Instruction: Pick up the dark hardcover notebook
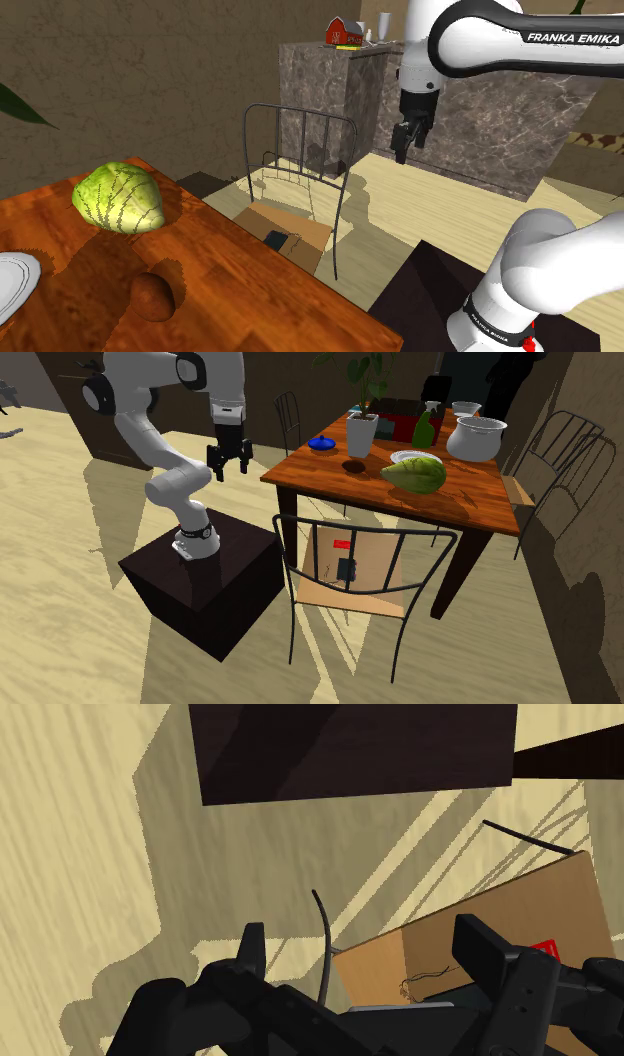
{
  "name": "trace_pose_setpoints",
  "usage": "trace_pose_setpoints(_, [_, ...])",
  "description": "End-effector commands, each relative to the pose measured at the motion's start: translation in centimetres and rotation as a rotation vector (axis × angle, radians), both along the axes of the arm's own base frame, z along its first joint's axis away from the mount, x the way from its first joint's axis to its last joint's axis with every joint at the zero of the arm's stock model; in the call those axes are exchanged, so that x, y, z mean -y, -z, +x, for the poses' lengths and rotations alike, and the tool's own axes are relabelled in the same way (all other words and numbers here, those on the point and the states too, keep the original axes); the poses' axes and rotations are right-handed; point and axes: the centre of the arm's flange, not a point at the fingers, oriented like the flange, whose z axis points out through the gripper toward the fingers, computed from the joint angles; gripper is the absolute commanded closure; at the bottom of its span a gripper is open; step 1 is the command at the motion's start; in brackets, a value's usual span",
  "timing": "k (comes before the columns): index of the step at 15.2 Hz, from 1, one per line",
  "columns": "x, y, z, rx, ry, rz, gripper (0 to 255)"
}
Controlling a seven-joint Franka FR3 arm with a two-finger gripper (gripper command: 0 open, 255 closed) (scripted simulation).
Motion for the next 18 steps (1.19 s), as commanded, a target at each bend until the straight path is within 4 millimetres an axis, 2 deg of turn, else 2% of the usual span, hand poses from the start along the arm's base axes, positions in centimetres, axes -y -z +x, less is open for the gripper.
trace_pose_setpoints(1, [0.0,0.0,0.0,0.0,0.0,0.0,0])
trace_pose_setpoints(10, [1.0,8.8,7.7,-0.003,-0.182,0.048,0])
trace_pose_setpoints(18, [0.3,16.6,14.5,-0.005,-0.343,0.091,0])
